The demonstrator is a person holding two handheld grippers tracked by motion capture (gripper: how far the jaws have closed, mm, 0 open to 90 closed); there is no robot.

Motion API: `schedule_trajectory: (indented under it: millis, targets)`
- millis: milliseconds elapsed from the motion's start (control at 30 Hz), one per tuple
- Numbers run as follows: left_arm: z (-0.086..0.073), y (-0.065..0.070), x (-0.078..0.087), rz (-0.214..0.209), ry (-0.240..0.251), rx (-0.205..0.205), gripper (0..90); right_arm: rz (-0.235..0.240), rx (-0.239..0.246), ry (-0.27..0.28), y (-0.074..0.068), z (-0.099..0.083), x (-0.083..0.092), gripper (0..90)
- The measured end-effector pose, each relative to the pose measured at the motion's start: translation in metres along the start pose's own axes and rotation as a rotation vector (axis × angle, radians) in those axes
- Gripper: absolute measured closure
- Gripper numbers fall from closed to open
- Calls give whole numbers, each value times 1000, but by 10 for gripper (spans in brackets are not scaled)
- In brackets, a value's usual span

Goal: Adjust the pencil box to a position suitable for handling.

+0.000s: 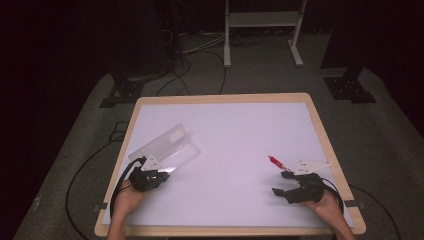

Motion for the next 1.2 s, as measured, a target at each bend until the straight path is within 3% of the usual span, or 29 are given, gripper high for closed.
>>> schedule_trajectory:
  millis: [400, 567, 900, 1200]
  targets:
    - [1, 2, 0, 5, -7, -9, 881, 1, -2, -1, 1, -1, 2, 248]
    - [3, 3, 1, 22, -11, -32, 891, 1, 7, -3, 0, -1, 1, 248]
    - [9, 6, 7, 41, 20, -53, 895, 3, 5, -7, 1, -2, 1, 248]
    - [20, 15, 16, 29, 76, -86, 896, 1, 4, -6, 1, -2, 1, 248]
Point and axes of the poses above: each handheld gripper's, and its own axes: x roughly backward along the jaws, z roughly out of its top, y roughly to its right, the point moved 4 cm from there along -x, roughly forward along the jaws, and after that the axes turned 2 degrees about x, right-handed, at the moved point
